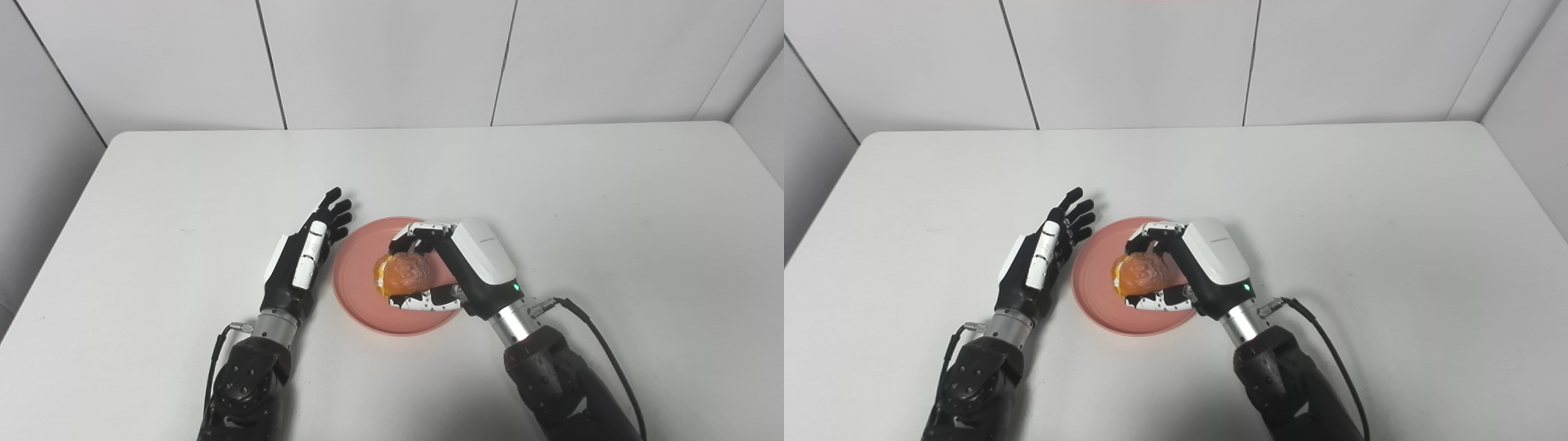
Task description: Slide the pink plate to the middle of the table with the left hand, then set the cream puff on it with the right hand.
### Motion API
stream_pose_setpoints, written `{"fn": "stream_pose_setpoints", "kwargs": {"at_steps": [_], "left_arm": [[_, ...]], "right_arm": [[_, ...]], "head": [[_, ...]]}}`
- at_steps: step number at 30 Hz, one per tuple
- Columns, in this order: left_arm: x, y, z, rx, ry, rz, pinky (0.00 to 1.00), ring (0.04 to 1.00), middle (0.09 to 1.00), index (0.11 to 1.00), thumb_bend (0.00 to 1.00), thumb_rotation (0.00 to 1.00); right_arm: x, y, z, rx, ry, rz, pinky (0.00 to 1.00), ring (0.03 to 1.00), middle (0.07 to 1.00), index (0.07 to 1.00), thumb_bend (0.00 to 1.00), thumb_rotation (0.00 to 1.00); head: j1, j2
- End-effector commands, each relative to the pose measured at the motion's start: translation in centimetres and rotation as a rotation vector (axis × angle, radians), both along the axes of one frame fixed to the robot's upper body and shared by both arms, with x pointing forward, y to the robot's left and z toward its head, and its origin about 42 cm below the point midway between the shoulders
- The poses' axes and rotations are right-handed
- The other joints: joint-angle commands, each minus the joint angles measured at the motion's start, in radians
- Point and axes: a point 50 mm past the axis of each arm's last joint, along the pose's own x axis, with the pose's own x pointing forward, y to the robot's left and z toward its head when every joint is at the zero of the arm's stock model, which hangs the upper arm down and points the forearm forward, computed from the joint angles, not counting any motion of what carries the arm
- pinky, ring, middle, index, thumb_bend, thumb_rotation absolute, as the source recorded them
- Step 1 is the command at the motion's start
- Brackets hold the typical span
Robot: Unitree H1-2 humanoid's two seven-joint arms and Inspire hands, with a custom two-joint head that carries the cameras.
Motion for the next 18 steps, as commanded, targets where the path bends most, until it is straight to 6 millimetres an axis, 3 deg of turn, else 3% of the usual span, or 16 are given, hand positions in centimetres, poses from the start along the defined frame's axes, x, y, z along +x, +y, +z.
{"fn": "stream_pose_setpoints", "kwargs": {"at_steps": [1, 2, 3, 4, 5, 6, 9, 11, 14, 18], "left_arm": [[0.2, -0.2, 1.5, -0.004, -0.059, -0.005, 0.90, 0.903, 0.910, 0.906, 0.52, 1.00], [0.2, -0.2, 1.6, -0.004, -0.057, -0.005, 0.90, 0.903, 0.910, 0.906, 0.52, 1.00], [0.2, -0.3, 1.6, -0.005, -0.055, -0.005, 0.91, 0.905, 0.910, 0.906, 0.51, 1.00], [0.2, -0.3, 1.6, -0.005, -0.054, -0.006, 0.91, 0.905, 0.910, 0.907, 0.51, 1.00], [0.2, -0.3, 1.6, -0.005, -0.053, -0.007, 0.91, 0.907, 0.911, 0.909, 0.52, 1.00], [0.2, -0.2, 1.7, -0.004, -0.054, -0.008, 0.91, 0.908, 0.911, 0.910, 0.52, 1.00], [0.3, -0.2, 1.7, -0.007, -0.053, -0.008, 0.91, 0.904, 0.908, 0.907, 0.53, 1.00], [0.3, -0.2, 1.7, -0.005, -0.053, -0.008, 0.91, 0.903, 0.908, 0.907, 0.53, 1.00], [0.3, -0.1, 1.8, 0.001, -0.054, -0.008, 0.91, 0.907, 0.910, 0.909, 0.52, 1.00], [0.3, 0.0, 1.8, 0.006, -0.054, -0.005, 0.89, 0.904, 0.907, 0.906, 0.52, 1.00]], "right_arm": [[0.7, 0.2, 1.8, 0.021, -0.072, -0.023, 0.56, 0.596, 0.514, 0.484, 0.52, 0.00], [0.7, 0.1, 1.9, 0.015, -0.072, -0.026, 0.57, 0.625, 0.513, 0.483, 0.52, 0.00], [0.7, 0.1, 1.9, 0.013, -0.072, -0.028, 0.61, 0.675, 0.630, 0.490, 0.51, 0.06], [0.7, 0.1, 2.0, 0.009, -0.074, -0.025, 0.63, 0.698, 0.691, 0.494, 0.50, 0.10], [0.7, 0.0, 2.0, 0.006, -0.075, -0.023, 0.68, 0.746, 0.761, 0.668, 0.50, 0.14], [0.6, 0.0, 2.1, 0.006, -0.068, -0.018, 0.69, 0.763, 0.784, 0.727, 0.50, 0.15], [0.5, -0.1, 2.3, 0.005, -0.034, -0.007, 0.78, 0.856, 0.888, 0.869, 0.55, 0.38], [0.4, -0.1, 2.5, 0.000, -0.021, 0.003, 0.80, 0.866, 0.900, 0.880, 0.56, 0.41], [0.4, -0.2, 2.7, -0.009, 0.002, 0.021, 0.88, 0.944, 0.971, 0.947, 0.63, 0.58], [0.5, -0.3, 3.0, -0.014, 0.034, 0.037, 0.99, 0.999, 1.000, 0.983, 0.69, 0.72]], "head": [[0.001, 0.000], [0.002, 0.003], [0.002, 0.003], [0.002, 0.004], [0.002, 0.004], [0.001, 0.007], [0.001, 0.008], [0.001, 0.008], [0.001, 0.013], [-0.001, 0.017]]}}
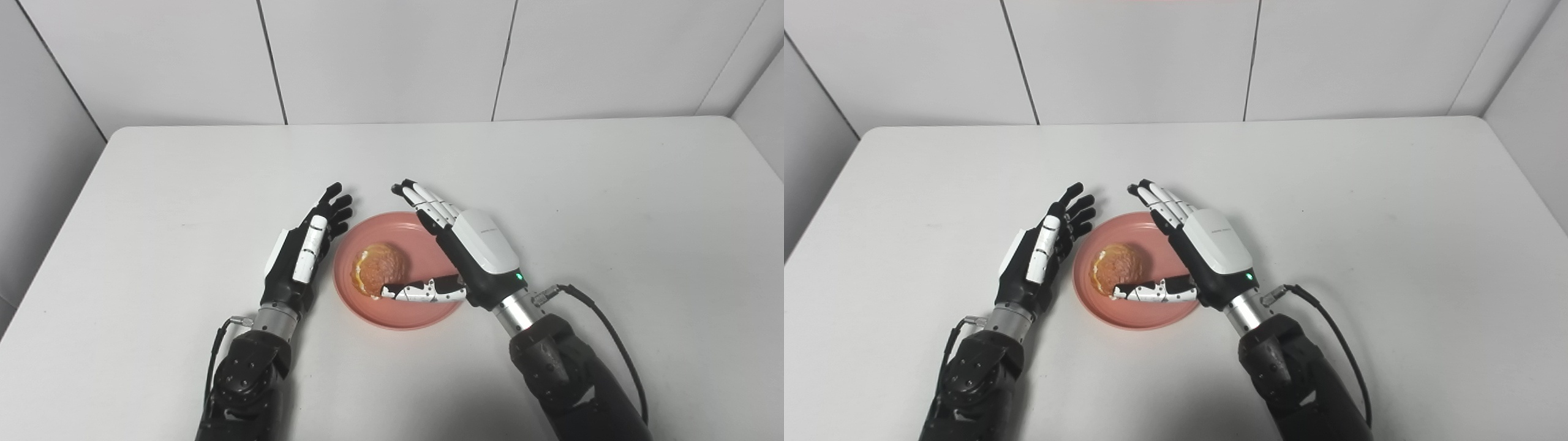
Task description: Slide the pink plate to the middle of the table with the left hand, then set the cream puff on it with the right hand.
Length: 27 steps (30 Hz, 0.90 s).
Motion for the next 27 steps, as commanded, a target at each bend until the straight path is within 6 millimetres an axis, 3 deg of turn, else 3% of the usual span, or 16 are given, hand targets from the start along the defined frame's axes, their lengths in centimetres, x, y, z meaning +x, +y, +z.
{"fn": "stream_pose_setpoints", "kwargs": {"at_steps": [1, 8, 20, 27], "left_arm": [[0.4, -0.1, 1.8, 0.002, -0.060, -0.006, 0.89, 0.904, 0.908, 0.906, 0.52, 1.00], [0.4, 0.0, 1.9, 0.003, -0.054, -0.007, 0.89, 0.906, 0.909, 0.906, 0.51, 1.00], [0.4, 0.3, 2.0, -0.014, -0.052, -0.017, 0.95, 0.933, 0.937, 0.932, 0.56, 1.00], [0.4, 0.4, 1.8, -0.004, -0.108, 0.027, 0.97, 0.964, 0.968, 0.954, 0.54, 1.00]], "right_arm": [[0.4, 0.2, 2.3, 0.029, -0.050, 0.011, 0.99, 0.999, 1.000, 0.985, 0.69, 0.73], [0.5, 0.0, 2.7, 0.021, -0.034, 0.030, 1.00, 1.000, 1.000, 1.000, 0.73, 0.83], [1.3, -0.7, 2.2, 0.218, -0.093, -0.068, 1.00, 1.000, 1.000, 1.000, 0.83, 1.00], [1.4, -1.2, 1.6, 0.389, -0.029, -0.103, 1.00, 1.000, 1.000, 1.000, 0.73, 1.00]], "head": [[-0.001, 0.005], [-0.001, 0.008], [0.009, 0.010], [0.018, -0.003]]}}
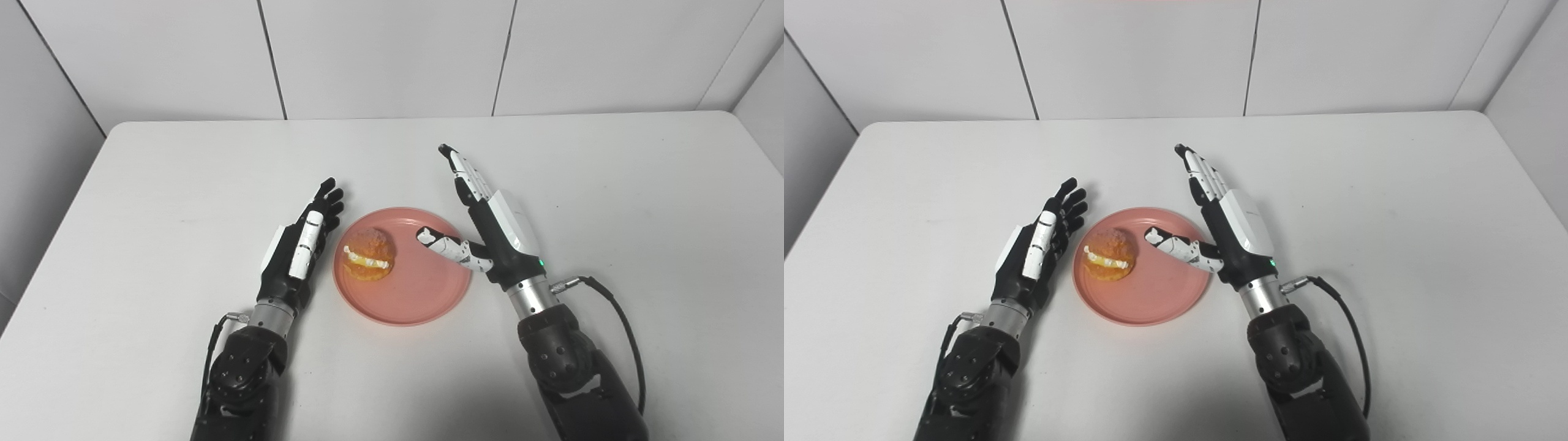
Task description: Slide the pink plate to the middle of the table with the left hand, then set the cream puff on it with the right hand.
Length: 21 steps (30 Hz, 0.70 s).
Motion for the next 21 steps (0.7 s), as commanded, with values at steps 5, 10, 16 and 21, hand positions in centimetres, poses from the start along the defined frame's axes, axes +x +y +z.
{"fn": "stream_pose_setpoints", "kwargs": {"at_steps": [5, 10, 16, 21], "left_arm": [[0.4, -0.3, 1.2, -0.025, -0.133, 0.043, 0.99, 0.974, 0.976, 0.958, 0.54, 1.00], [0.5, -0.8, 0.8, -0.027, -0.155, 0.044, 1.00, 0.995, 0.996, 0.984, 0.50, 1.00], [0.4, -1.1, 0.5, -0.045, -0.154, 0.072, 1.00, 1.000, 1.000, 0.995, 0.50, 1.00], [0.3, -1.1, 0.6, -0.056, -0.122, 0.157, 0.94, 0.948, 0.951, 0.893, 0.49, 0.94]], "right_arm": [[0.1, 0.1, 1.0, 0.144, -0.026, -0.038, 1.00, 1.000, 1.000, 1.000, 0.71, 1.00], [-0.2, -0.3, 0.2, 0.203, 0.055, -0.057, 1.00, 1.000, 1.000, 1.000, 0.72, 1.00], [-1.0, -0.3, -0.7, 0.299, 0.158, -0.060, 1.00, 1.000, 1.000, 1.000, 0.72, 1.00], [-1.6, -0.1, -1.3, 0.437, 0.182, -0.050, 1.00, 1.000, 1.000, 1.000, 0.72, 0.94]], "head": [[0.006, -0.022], [0.015, -0.040], [0.018, -0.056], [0.025, -0.062]]}}
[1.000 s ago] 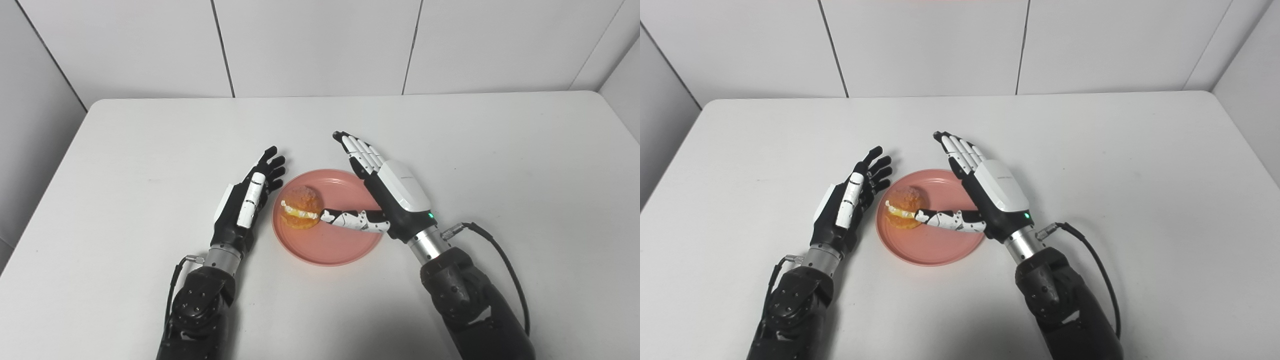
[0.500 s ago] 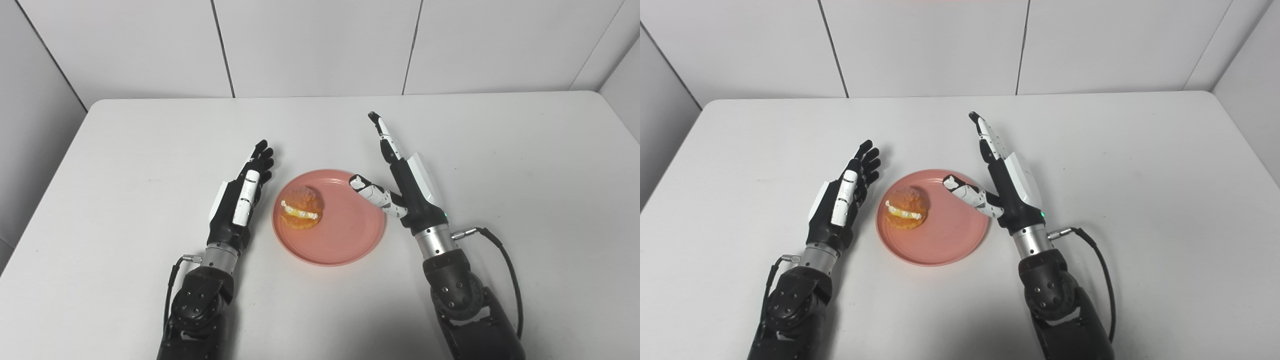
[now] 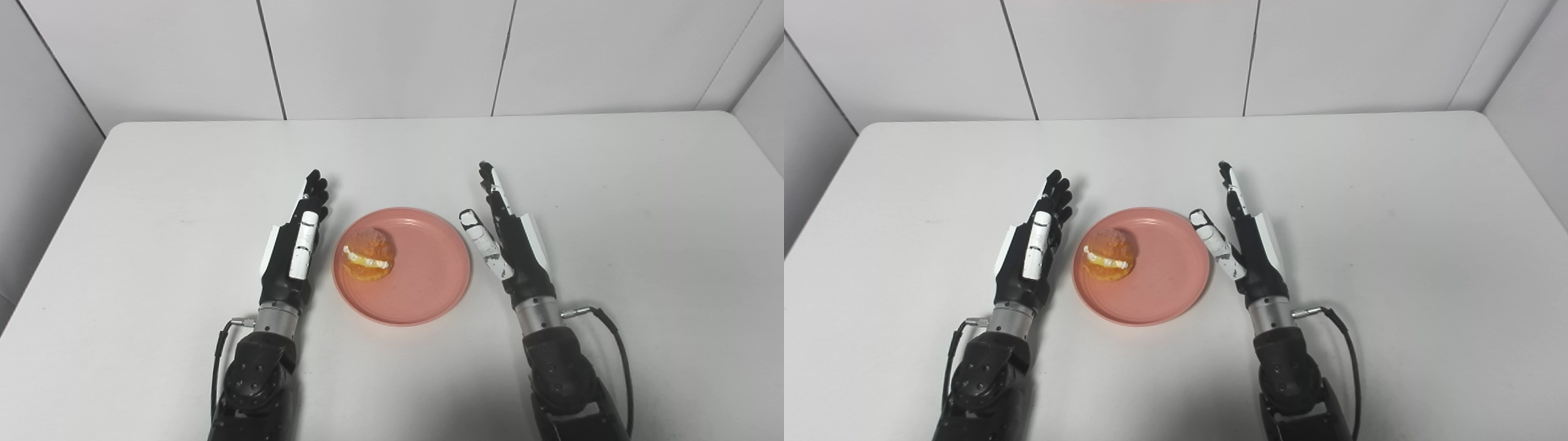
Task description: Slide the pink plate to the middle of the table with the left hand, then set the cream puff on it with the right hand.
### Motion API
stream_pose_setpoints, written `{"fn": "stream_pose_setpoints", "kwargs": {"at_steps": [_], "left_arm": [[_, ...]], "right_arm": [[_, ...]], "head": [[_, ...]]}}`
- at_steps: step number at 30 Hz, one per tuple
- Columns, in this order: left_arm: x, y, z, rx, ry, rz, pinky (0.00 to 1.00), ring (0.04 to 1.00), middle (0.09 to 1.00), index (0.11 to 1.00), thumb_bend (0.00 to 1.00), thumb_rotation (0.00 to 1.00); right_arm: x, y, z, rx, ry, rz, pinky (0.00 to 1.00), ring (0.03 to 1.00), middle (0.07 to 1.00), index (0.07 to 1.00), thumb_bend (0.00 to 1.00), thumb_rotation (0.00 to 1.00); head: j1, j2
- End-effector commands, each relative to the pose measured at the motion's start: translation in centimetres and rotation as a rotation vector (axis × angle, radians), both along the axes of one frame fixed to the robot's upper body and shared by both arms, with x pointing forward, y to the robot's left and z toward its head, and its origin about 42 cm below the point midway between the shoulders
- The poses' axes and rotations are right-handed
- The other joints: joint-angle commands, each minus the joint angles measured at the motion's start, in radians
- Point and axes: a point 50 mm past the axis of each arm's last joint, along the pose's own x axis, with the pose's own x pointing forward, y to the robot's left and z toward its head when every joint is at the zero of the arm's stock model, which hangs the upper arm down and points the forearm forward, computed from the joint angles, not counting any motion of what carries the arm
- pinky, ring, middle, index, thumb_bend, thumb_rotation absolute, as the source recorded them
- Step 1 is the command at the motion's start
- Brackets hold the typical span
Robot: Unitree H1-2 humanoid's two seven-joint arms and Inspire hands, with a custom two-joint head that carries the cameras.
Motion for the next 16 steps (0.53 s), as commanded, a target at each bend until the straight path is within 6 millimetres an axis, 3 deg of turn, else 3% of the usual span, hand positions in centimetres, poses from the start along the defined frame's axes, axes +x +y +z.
{"fn": "stream_pose_setpoints", "kwargs": {"at_steps": [1, 5, 11, 16], "left_arm": [[0.22, -0.10, 1.50, -0.011, -0.045, 0.021, 0.94, 0.952, 0.954, 0.877, 0.46, 0.93], [0.17, -0.13, 1.50, -0.006, -0.051, 0.032, 0.95, 0.961, 0.960, 0.887, 0.43, 0.90], [-0.02, -0.09, 1.09, -0.007, -0.044, 0.030, 0.94, 0.956, 0.957, 0.867, 0.44, 0.90], [-0.15, 0.04, 0.94, 0.001, -0.022, -0.008, 0.98, 0.990, 0.994, 0.990, 0.51, 0.98]], "right_arm": [[0.18, 0.53, 1.71, 0.092, -0.069, 0.011, 1.00, 1.000, 1.000, 1.000, 0.72, 0.91], [-0.36, 0.85, 1.30, 0.255, -0.019, 0.040, 1.00, 1.000, 1.000, 1.000, 0.68, 0.84], [-0.74, 0.89, 0.87, 0.311, 0.018, 0.050, 1.00, 1.000, 1.000, 1.000, 0.69, 0.84], [-0.51, 0.43, 0.74, 0.303, 0.032, 0.081, 1.00, 1.000, 1.000, 1.000, 0.66, 0.88]], "head": [[0.001, 0.000], [0.000, -0.006], [0.011, -0.013], [0.022, -0.022]]}}
